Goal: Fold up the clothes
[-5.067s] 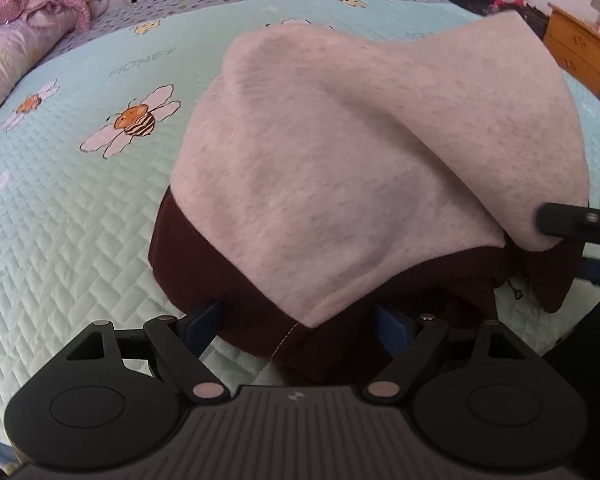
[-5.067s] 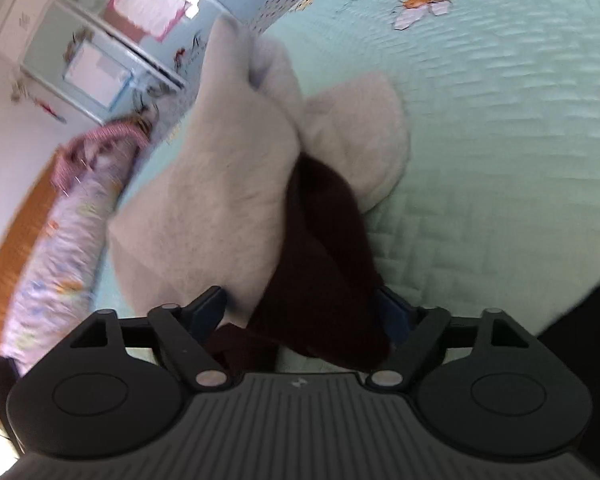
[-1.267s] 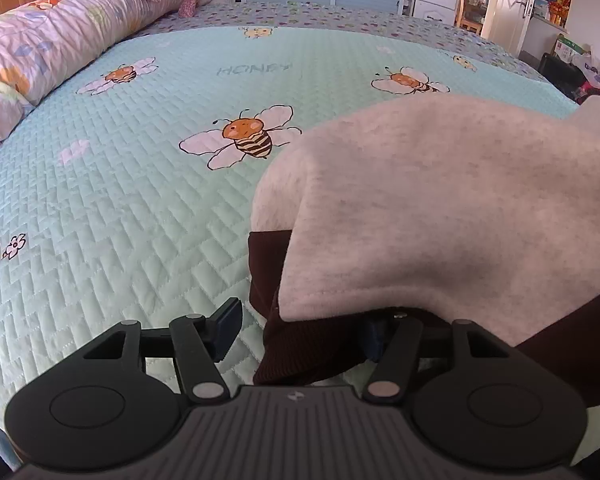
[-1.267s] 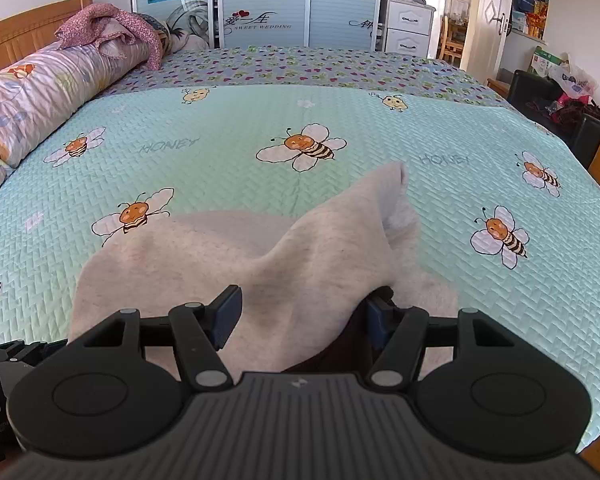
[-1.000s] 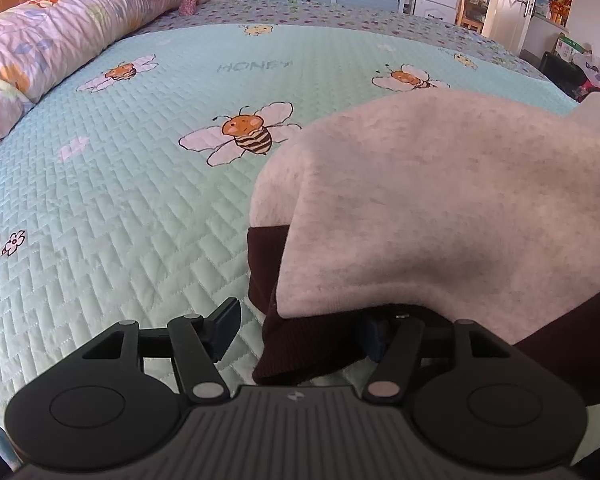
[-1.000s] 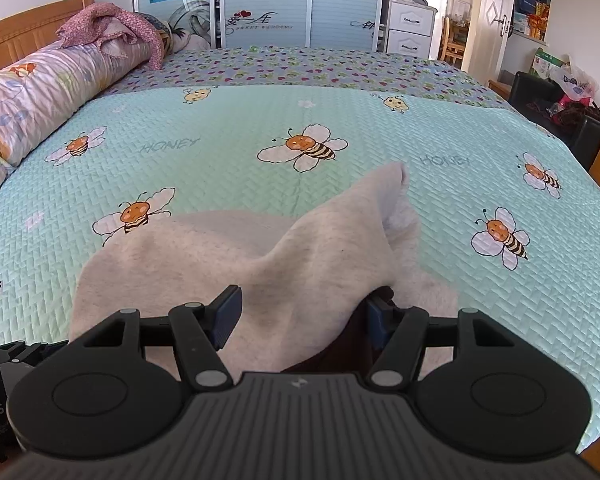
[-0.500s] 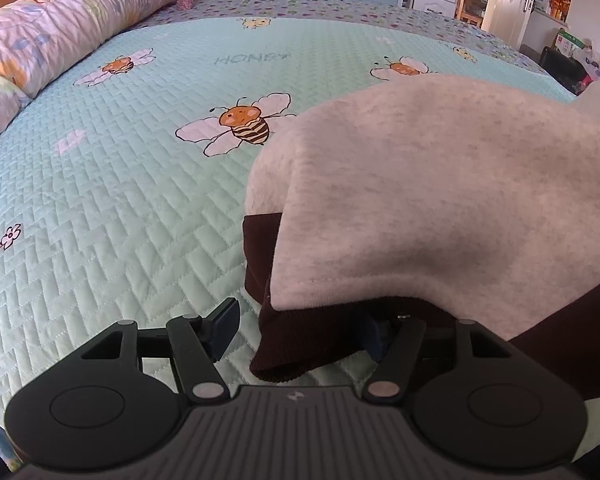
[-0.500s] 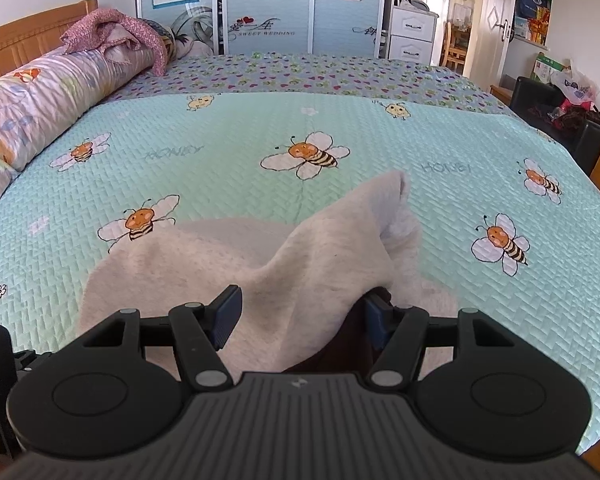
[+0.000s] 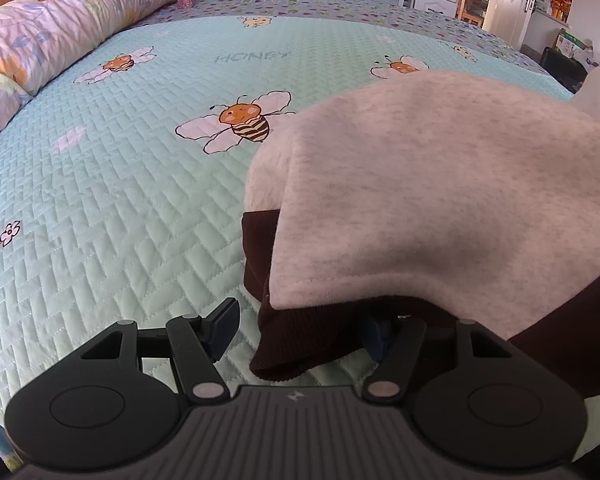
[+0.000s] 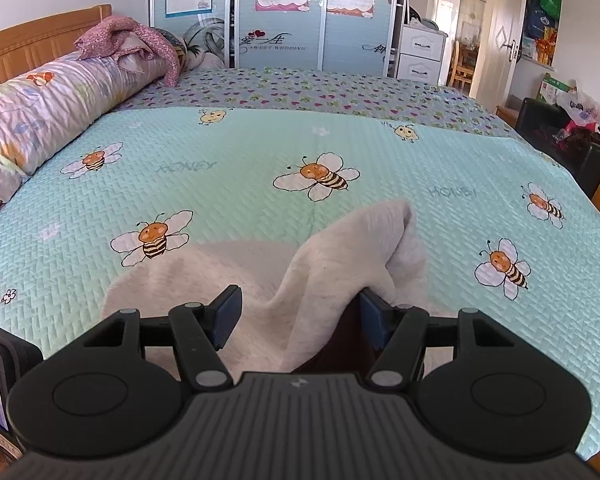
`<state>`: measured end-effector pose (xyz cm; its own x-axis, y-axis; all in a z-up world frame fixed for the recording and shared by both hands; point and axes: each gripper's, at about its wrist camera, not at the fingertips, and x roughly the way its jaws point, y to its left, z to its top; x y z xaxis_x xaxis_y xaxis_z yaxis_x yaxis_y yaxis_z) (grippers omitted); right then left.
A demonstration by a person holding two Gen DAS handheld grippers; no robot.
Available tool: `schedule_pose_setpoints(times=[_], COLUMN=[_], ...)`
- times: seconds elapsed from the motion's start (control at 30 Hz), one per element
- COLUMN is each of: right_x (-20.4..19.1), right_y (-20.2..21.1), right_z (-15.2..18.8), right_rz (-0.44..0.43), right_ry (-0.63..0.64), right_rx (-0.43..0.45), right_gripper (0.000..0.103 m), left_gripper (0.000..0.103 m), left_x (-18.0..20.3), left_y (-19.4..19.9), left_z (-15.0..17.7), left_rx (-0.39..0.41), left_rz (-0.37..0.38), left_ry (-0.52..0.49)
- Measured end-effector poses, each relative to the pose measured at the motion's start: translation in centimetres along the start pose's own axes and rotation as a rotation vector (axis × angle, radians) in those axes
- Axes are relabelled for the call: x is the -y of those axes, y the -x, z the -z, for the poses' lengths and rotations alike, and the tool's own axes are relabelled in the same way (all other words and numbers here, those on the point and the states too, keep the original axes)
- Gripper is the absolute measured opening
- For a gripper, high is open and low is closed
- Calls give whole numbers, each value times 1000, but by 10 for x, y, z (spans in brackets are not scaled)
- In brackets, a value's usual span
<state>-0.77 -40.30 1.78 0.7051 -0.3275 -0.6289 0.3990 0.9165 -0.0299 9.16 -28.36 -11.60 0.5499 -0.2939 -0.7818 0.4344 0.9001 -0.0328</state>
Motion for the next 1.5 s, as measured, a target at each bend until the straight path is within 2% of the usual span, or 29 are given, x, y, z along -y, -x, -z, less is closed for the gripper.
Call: schedule_pose_setpoints(times=[0.57,0.67,0.9,1.0,1.13,1.27,1.3,1.33,1.37,1.4,1.43,1.5], right_x=[-3,-1,42,70,93,92,92,91,88,86,84,82], right_y=[1,1,-8,-20,-44,-69,-73,-77,-79,-75,-72,-58], right_z=[1,4,28,51,83,98,99,100,98,95,93,86], right_rz=[-9,-21,-46,-29,-115,-146,-167,-189,-225,-249,-272,-285], right_ry=[12,8,-138,-244,-394,-443,-457,-472,-476,-476,-474,-468], right_rx=[15,25,31,-28,-132,-178,-182,-186,-191,-184,-176,-133], right_gripper=[66,70,76,79,80,79,72,51,38,29,25,22], left_gripper=[67,67,67,67,67,66,64,56,48,32,23,18], left_x=[1,1,-3,-3,2,6,7,8,7,6,4,1], left_y=[-1,0,9,8,1,-5,-4,-3,0,4,9,22], left_z=[0,0,-2,-2,-4,-10,-11,-12,-13,-14,-16,-19], left_rx=[-2,0,34,33,26,17,20,27,39,56,73,118], left_rz=[-3,-3,34,45,45,41,44,52,66,84,103,143], left_ry=[4,5,32,39,32,9,2,-6,-10,-8,-1,11])
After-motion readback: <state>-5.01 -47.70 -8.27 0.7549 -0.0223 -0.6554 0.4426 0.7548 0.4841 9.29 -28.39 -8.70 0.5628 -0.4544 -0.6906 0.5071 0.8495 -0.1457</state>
